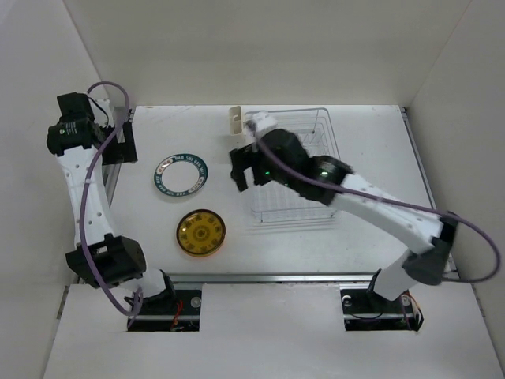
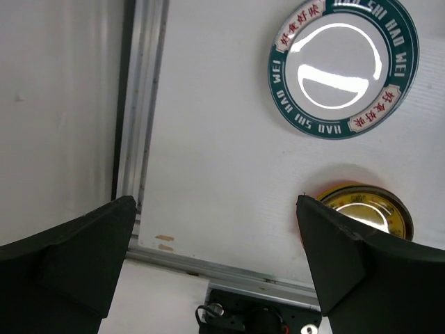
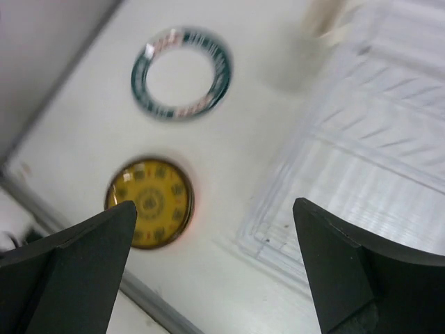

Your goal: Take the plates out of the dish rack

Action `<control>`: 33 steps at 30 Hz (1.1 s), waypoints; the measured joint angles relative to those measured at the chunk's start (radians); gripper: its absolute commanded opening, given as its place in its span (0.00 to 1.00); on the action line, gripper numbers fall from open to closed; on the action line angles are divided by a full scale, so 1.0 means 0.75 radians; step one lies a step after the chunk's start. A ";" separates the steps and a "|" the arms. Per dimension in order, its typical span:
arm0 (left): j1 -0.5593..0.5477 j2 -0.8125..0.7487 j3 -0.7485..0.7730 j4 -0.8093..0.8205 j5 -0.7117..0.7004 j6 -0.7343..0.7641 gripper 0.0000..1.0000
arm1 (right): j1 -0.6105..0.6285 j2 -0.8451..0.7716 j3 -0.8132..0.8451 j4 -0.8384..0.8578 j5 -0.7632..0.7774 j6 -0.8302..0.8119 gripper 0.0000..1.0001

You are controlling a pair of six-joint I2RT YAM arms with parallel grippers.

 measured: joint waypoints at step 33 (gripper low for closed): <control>0.000 -0.435 -0.313 0.153 -0.203 -0.156 1.00 | 0.003 -1.189 -0.293 -0.956 1.206 0.975 1.00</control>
